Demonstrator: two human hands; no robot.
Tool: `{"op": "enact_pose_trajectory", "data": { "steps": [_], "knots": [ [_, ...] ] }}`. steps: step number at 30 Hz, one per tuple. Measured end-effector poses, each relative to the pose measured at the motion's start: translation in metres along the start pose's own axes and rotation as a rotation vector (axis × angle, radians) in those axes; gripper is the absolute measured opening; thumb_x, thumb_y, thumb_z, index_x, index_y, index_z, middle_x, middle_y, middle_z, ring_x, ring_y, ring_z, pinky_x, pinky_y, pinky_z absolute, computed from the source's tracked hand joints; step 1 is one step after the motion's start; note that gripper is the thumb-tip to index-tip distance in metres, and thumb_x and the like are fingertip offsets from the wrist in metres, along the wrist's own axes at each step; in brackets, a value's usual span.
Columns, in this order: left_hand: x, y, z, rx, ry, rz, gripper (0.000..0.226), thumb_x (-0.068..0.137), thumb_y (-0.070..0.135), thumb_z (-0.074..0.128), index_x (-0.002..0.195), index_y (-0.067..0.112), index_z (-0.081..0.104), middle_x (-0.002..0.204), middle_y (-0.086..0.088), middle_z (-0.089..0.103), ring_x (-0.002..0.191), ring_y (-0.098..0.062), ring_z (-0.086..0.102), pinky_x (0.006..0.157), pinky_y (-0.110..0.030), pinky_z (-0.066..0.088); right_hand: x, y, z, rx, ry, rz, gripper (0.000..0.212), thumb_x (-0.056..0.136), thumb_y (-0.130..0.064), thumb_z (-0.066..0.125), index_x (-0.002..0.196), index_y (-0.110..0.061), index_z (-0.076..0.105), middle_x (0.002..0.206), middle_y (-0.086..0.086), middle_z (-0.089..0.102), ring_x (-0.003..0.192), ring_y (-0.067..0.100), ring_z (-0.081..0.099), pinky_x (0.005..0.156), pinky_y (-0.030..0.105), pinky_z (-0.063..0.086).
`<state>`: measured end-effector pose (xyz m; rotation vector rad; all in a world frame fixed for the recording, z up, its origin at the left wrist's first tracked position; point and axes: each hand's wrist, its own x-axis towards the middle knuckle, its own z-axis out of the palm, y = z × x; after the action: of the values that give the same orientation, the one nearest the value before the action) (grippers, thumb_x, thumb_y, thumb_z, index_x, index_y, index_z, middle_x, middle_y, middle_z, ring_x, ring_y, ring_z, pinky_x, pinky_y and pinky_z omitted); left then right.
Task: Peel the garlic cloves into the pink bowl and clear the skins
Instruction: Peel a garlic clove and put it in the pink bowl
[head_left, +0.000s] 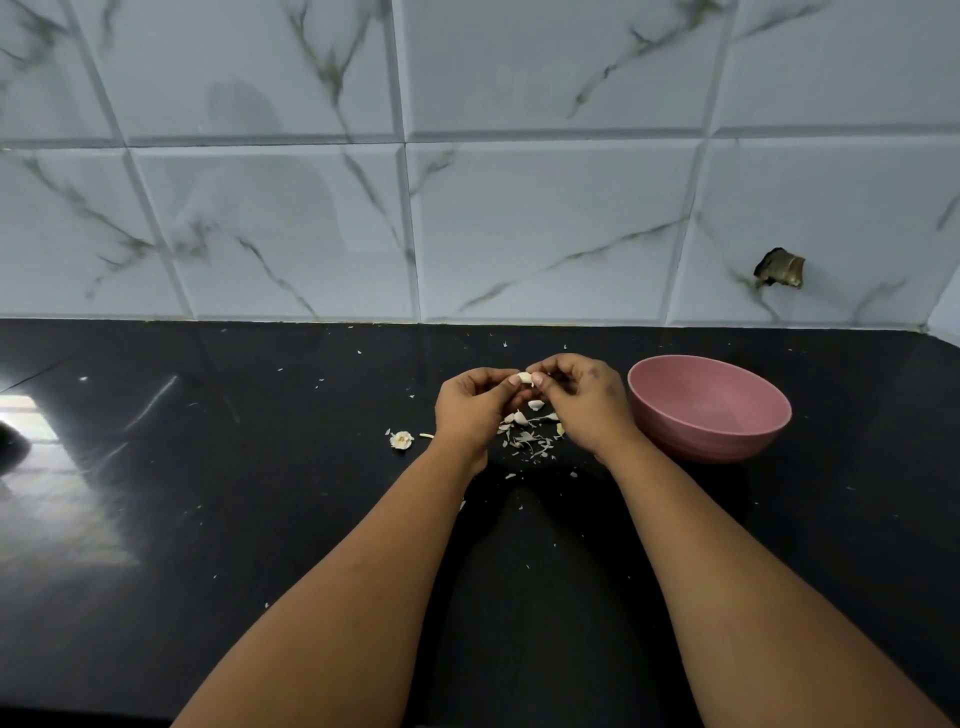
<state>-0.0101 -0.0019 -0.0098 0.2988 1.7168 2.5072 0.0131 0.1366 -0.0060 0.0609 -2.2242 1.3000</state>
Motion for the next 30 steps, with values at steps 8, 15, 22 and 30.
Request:
{"op": "enact_pose_trajectory", "data": {
  "steps": [8,15,22,30],
  "knots": [
    [0.0016,-0.0005,-0.0005,0.029,0.010,-0.008,0.007,0.090,-0.003,0.064,0.094,-0.002,0.070,0.087,-0.016,0.074,0.078,-0.017,0.073,0.075,-0.022,0.058,-0.0002,-0.0025,-0.0025,0.017,0.017,0.025,0.019,0.084,-0.008,0.071,0.094,-0.024,0.071,0.079,-0.005,0.071,0.077,0.013,0.071,0.078,0.028,0.059],
    [-0.0002,0.0008,-0.0011,0.114,0.008,0.039,0.009,0.087,-0.001,0.070,0.095,-0.005,0.070,0.082,-0.015,0.074,0.075,-0.016,0.074,0.070,-0.021,0.057,-0.0003,-0.0026,-0.0036,0.005,0.018,0.038,0.016,0.080,-0.010,0.074,0.091,-0.023,0.071,0.077,0.004,0.073,0.074,0.018,0.072,0.074,0.030,0.060],
    [-0.0002,0.0036,-0.0004,0.079,0.007,-0.029,0.007,0.088,-0.002,0.066,0.091,-0.009,0.069,0.077,-0.015,0.073,0.068,-0.016,0.073,0.064,-0.019,0.056,0.0009,-0.0032,-0.0028,-0.029,0.025,0.013,0.023,0.077,-0.007,0.070,0.077,-0.030,0.067,0.067,-0.003,0.068,0.057,0.001,0.061,0.061,0.018,0.054],
    [-0.0008,0.0086,-0.0016,-0.200,-0.022,-0.140,0.008,0.088,-0.006,0.063,0.092,-0.002,0.068,0.082,-0.013,0.074,0.073,-0.017,0.073,0.067,-0.019,0.058,0.0020,-0.0033,0.0039,-0.006,0.021,0.088,0.021,0.092,-0.014,0.056,0.084,-0.028,0.069,0.068,-0.009,0.063,0.061,0.004,0.057,0.059,0.017,0.047]
  ]
}}
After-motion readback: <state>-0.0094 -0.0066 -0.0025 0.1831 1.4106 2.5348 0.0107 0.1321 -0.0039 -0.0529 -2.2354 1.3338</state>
